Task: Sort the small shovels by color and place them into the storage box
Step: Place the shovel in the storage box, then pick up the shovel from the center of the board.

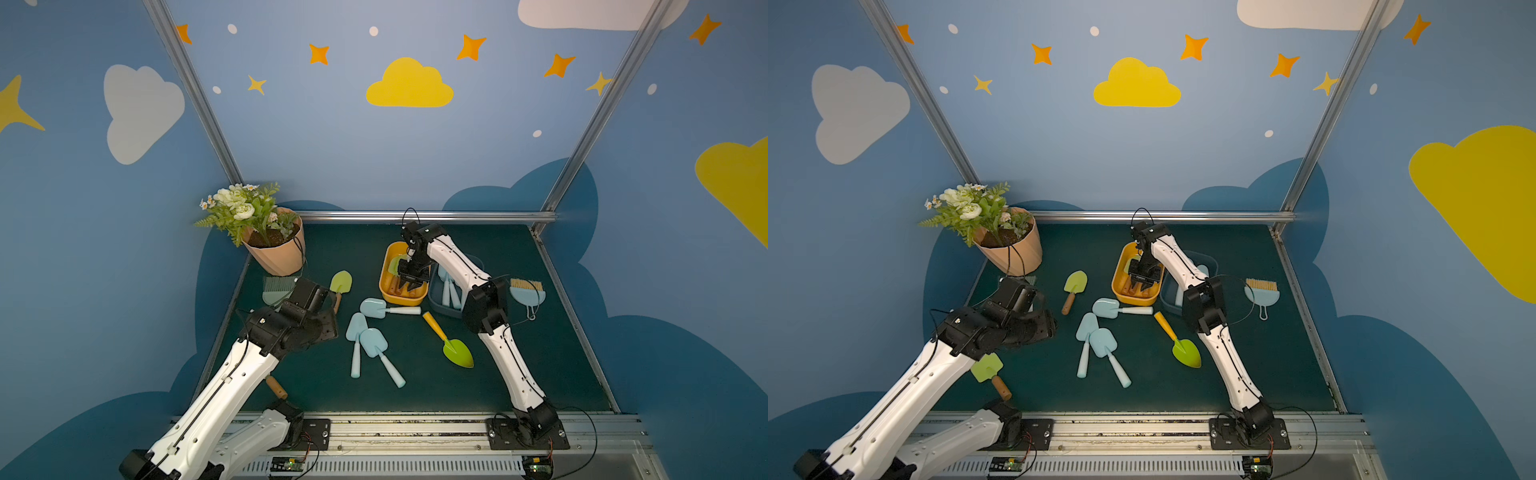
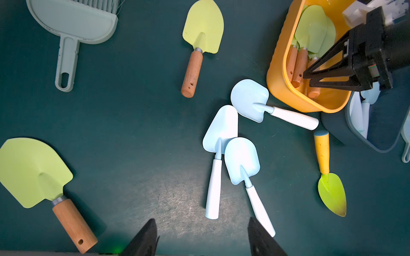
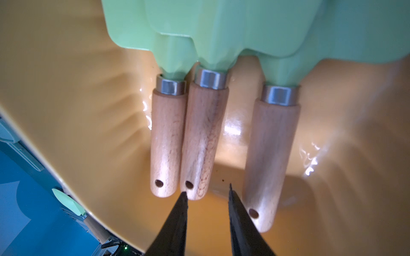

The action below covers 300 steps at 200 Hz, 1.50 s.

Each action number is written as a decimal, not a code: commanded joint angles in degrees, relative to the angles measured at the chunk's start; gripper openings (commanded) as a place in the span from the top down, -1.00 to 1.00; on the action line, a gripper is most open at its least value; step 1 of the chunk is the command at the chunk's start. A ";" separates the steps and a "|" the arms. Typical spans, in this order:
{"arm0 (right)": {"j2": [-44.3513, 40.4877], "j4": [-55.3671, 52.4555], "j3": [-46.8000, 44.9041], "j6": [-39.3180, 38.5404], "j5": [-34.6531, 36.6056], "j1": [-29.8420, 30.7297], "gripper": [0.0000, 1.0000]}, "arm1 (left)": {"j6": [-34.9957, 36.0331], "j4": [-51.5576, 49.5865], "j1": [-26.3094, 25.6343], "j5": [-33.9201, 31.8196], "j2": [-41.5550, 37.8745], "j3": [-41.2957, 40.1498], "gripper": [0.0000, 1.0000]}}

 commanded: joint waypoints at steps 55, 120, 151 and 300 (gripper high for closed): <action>-17.41 -4.02 -3.93 -2.44 2.63 0.59 0.20 | -1.60 -4.40 -0.02 -0.22 -1.28 2.51 -0.16; -39.96 -0.46 -24.63 -6.51 6.71 3.34 0.17 | -6.08 -7.79 -4.09 -2.91 0.54 2.33 -0.15; -49.61 0.87 -34.92 -7.66 8.05 4.18 0.17 | -10.09 -7.57 -8.98 -4.59 3.38 0.61 -0.15; -76.49 4.49 -62.85 -9.19 16.45 1.49 0.14 | -41.63 -5.32 -37.45 -5.95 34.72 10.24 -0.21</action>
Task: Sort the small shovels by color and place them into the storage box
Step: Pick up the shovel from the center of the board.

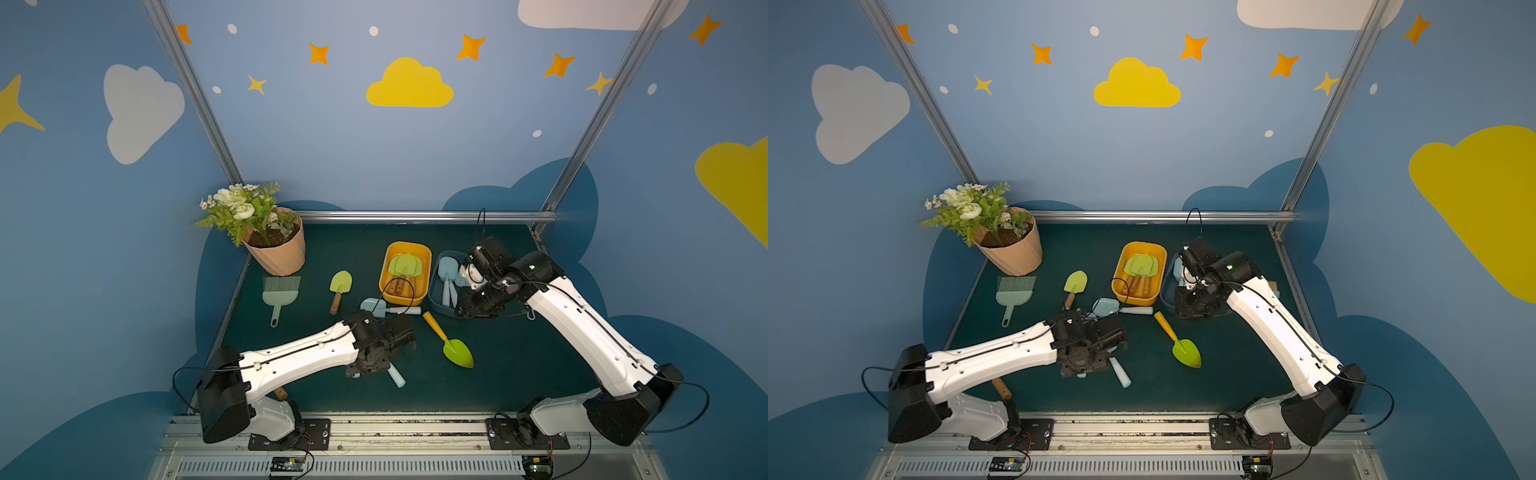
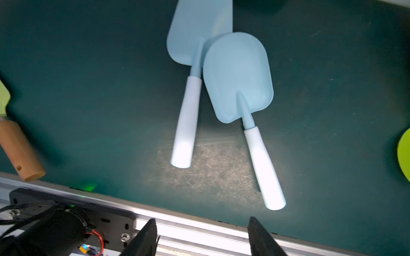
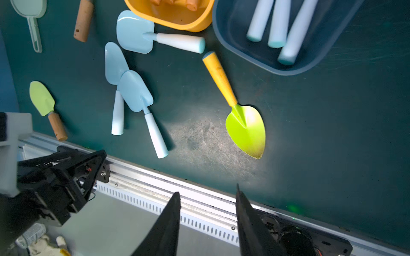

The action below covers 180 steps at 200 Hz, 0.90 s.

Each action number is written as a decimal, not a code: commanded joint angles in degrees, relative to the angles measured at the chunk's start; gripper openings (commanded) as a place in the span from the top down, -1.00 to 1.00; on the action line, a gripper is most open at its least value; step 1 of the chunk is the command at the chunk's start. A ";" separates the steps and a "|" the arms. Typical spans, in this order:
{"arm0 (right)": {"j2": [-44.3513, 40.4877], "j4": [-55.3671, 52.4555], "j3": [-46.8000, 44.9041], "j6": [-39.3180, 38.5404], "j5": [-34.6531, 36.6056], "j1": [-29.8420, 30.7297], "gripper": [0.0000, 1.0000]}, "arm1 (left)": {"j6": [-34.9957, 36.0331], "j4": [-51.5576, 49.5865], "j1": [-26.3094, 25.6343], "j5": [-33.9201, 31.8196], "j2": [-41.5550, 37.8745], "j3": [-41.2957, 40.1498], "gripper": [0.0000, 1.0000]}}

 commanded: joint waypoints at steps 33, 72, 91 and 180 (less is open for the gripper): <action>-9.68 1.11 -2.79 -0.47 7.06 -1.74 0.12 | -9.76 7.45 -2.77 2.82 7.66 1.67 -0.24; -12.85 0.70 -6.06 -0.35 6.38 -3.77 0.11 | -12.17 13.58 -2.98 5.22 8.91 -2.17 -0.24; -13.43 0.83 -7.74 -0.16 6.60 -4.04 0.11 | -12.18 15.54 -2.98 6.21 10.60 -2.73 -0.24; -13.20 1.07 -8.92 0.11 5.83 -4.28 0.10 | -11.27 23.80 -2.71 8.71 15.70 -3.76 -0.22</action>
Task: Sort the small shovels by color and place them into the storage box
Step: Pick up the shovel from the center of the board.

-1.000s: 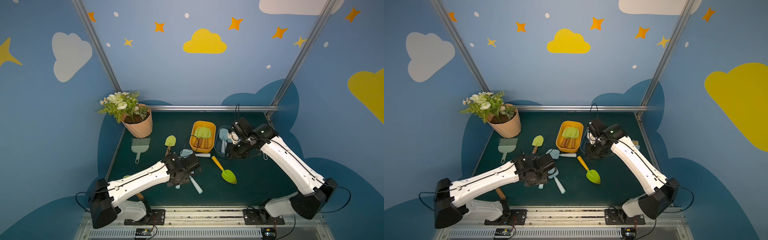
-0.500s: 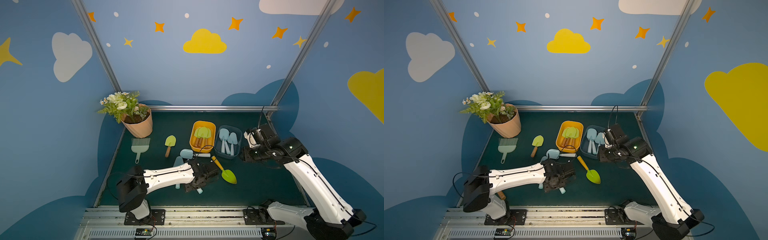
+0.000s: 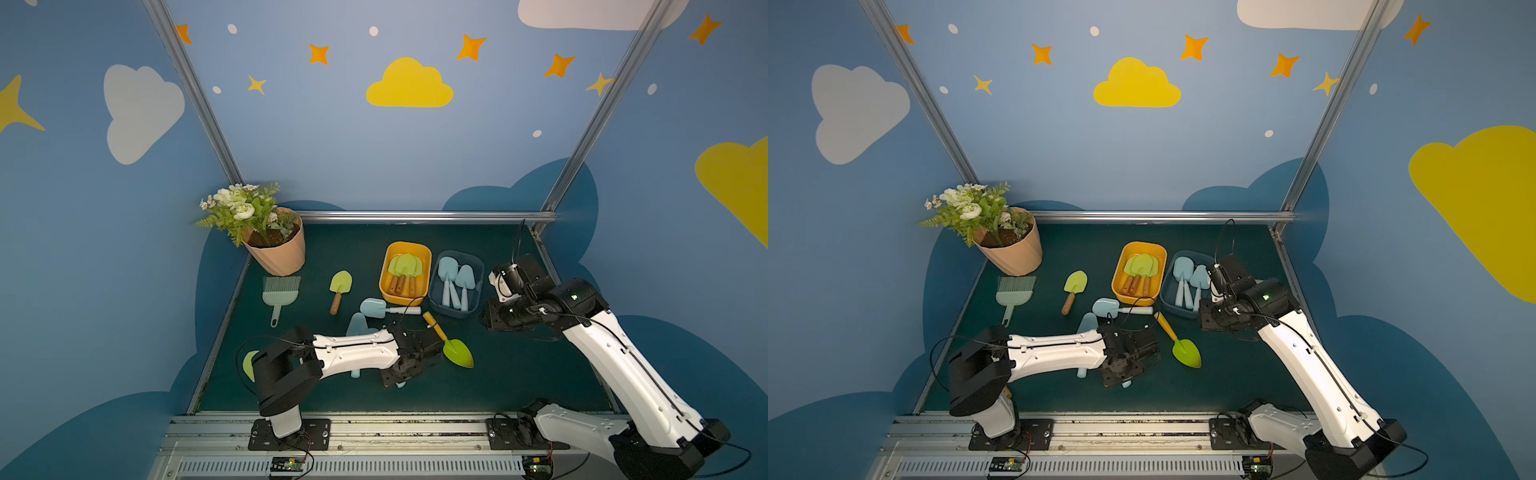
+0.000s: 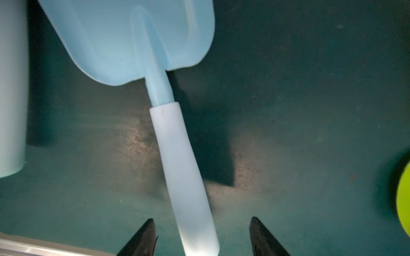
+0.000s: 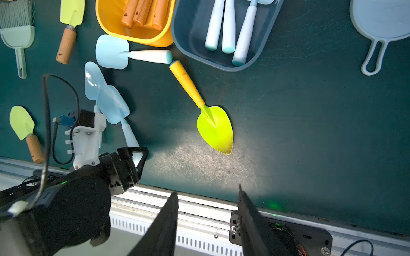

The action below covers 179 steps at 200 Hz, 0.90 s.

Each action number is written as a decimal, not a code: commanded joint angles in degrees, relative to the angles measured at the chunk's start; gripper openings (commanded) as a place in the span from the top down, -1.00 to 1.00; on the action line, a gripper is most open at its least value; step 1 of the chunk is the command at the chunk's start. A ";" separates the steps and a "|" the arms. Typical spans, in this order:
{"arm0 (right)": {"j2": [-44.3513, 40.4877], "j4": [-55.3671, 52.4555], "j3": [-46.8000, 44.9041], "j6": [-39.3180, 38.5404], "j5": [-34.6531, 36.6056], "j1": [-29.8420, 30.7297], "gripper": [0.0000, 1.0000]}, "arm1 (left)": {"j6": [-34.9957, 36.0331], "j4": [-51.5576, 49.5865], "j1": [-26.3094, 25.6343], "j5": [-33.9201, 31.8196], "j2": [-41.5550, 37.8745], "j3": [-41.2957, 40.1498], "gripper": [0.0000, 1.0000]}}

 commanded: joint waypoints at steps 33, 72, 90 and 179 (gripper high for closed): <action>0.05 0.39 -0.10 0.30 -0.26 -0.28 0.09 | 0.10 2.22 0.13 1.70 2.44 -1.01 -0.19; 0.46 0.54 -0.08 0.33 -0.81 -0.24 0.09 | -0.18 2.93 0.13 1.84 2.21 -2.25 -0.11; 0.50 1.05 -0.43 0.33 -1.53 -0.26 0.09 | -0.24 2.93 0.13 1.66 1.82 -2.76 -0.06; 0.42 2.08 -0.85 0.38 -3.69 -0.28 0.09 | -0.23 3.11 0.21 0.43 0.50 -3.78 0.36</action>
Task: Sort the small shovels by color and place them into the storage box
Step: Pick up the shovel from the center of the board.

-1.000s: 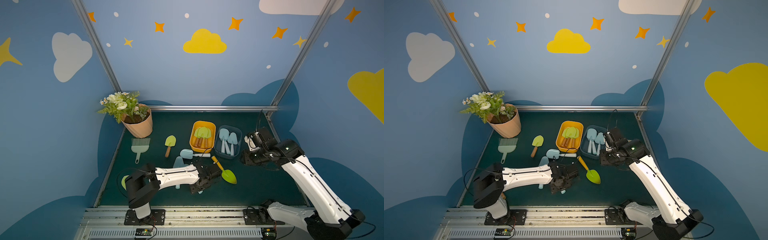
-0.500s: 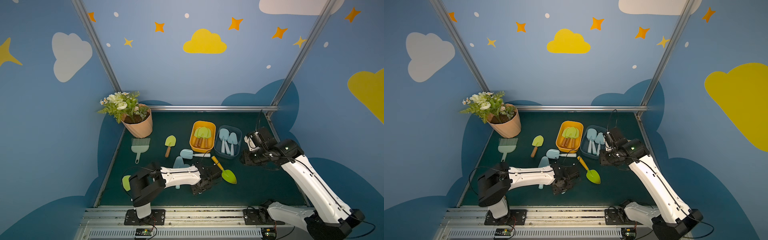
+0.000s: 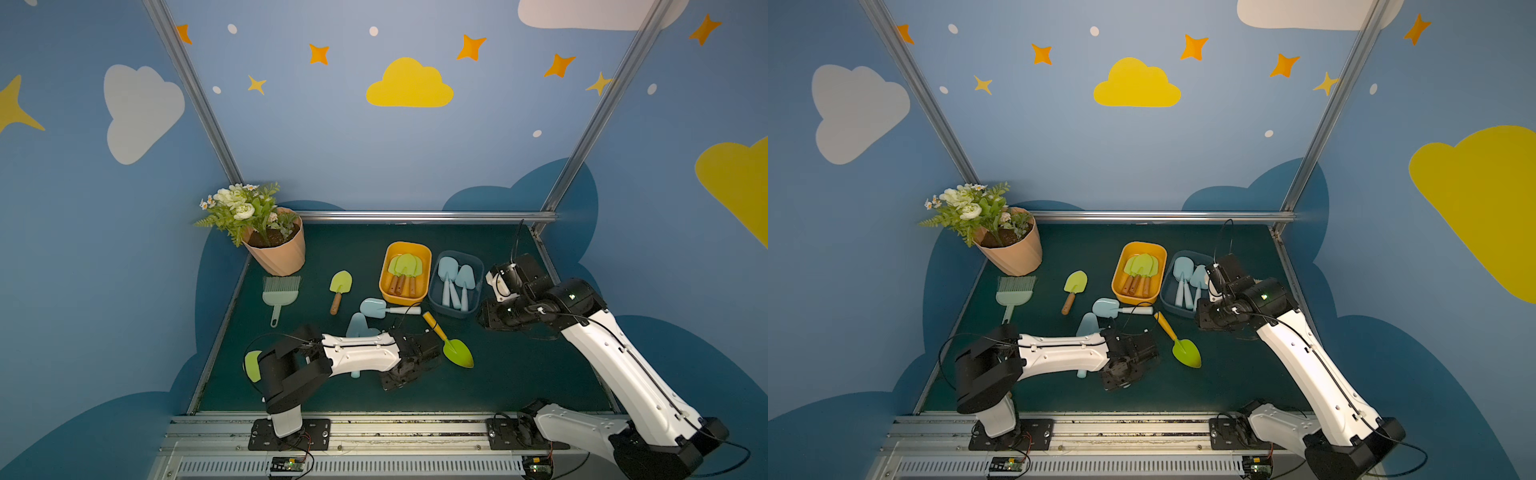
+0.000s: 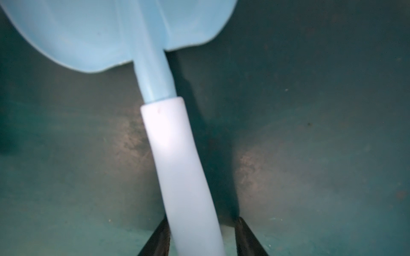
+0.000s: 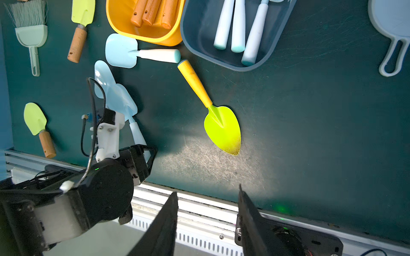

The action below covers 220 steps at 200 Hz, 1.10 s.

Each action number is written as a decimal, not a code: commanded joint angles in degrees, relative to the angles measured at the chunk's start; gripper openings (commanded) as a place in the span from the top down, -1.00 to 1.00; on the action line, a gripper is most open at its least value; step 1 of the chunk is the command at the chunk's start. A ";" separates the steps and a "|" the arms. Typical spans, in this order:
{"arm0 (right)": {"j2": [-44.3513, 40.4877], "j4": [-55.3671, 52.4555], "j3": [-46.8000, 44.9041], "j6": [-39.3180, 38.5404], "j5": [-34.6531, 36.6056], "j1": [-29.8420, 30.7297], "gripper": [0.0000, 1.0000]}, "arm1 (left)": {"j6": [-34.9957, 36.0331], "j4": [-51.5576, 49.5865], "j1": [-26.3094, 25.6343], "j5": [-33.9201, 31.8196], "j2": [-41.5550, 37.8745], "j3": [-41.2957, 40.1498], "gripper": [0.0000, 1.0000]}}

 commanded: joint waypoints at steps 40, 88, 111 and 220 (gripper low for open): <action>0.14 1.28 -0.33 0.32 -2.01 -0.28 0.09 | 0.18 -1.06 0.20 -1.36 -2.17 -0.72 0.47; -0.15 1.35 -0.26 0.75 -2.45 -0.22 0.09 | 0.91 -1.24 0.13 -2.11 -3.20 -0.72 0.61; -0.15 1.33 -0.19 0.97 -2.78 -0.28 0.10 | 0.91 -1.46 0.04 -2.11 -3.24 -0.86 0.67; -0.77 1.50 -0.72 1.45 -3.12 -0.28 0.10 | -0.36 -4.31 -0.56 -2.60 -5.98 -0.80 0.90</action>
